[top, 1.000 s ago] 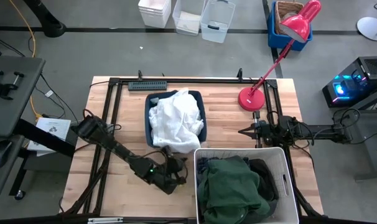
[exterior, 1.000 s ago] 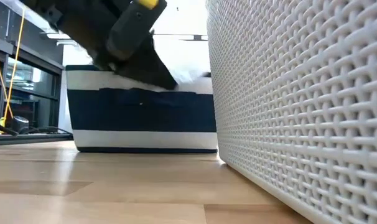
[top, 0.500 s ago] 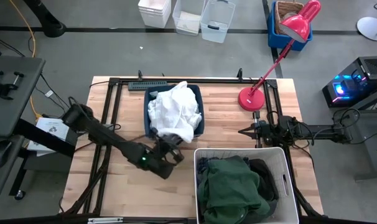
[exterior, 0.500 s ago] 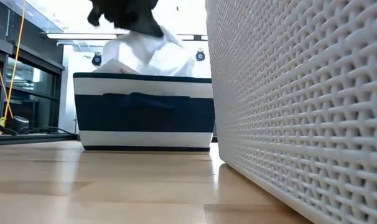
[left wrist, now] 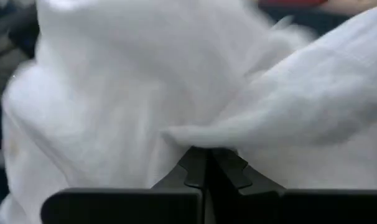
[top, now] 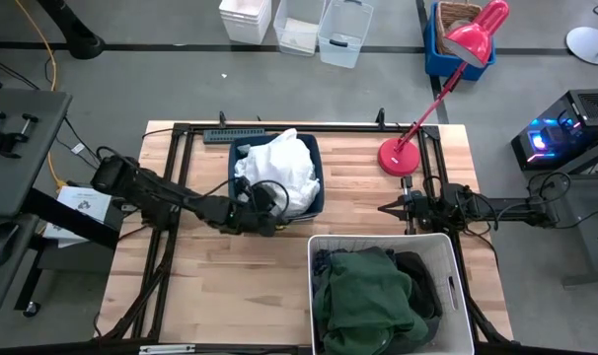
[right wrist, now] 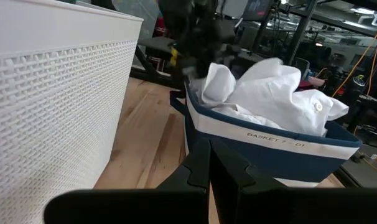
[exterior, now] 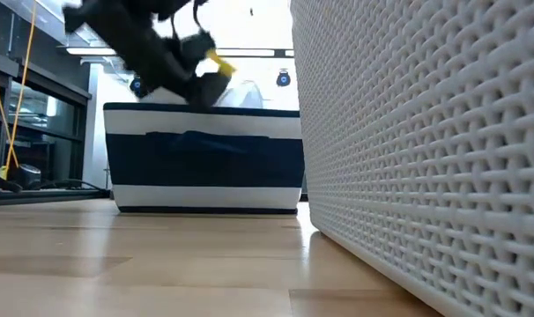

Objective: Sort clothes
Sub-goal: Put the white polo into the blue laundry bin, then return to Home Position

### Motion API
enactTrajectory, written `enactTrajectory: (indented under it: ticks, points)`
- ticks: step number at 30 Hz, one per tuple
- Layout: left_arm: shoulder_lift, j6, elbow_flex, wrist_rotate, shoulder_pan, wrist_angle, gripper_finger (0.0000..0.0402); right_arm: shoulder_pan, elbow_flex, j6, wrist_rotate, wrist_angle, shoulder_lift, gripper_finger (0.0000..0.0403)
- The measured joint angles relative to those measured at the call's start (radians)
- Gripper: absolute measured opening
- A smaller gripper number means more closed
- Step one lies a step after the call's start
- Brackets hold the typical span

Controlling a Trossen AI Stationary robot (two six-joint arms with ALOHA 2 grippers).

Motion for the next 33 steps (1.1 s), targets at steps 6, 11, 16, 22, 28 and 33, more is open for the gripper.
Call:
enactTrajectory:
  ticks: [6,11,16,22,28,33]
  points:
    - [-0.007,-0.02,-0.112,0.184,0.116,0.091,0.0,0.0,0.0,0.0,0.0,0.0,0.0,0.0]
    - [-0.006,0.028,-0.122,0.617,0.225,0.163,0.0,0.0,0.0,0.0,0.0,0.0,0.0,0.0]
    - [-0.043,0.044,-0.065,0.826,0.302,0.124,0.0,0.0,0.0,0.0,0.0,0.0,0.0,0.0]
    - [-0.157,0.163,0.003,0.843,0.343,0.122,0.0,0.0,0.0,0.0,0.0,0.0,0.0,0.0]
    - [-0.286,0.185,0.007,0.841,0.349,0.101,0.0004,0.0,0.0,0.0,0.0,0.0,0.001,0.0]
    - [-0.37,0.251,0.007,0.886,0.349,0.093,0.0019,0.0,0.0,0.0,0.0,0.0,0.0,0.0]
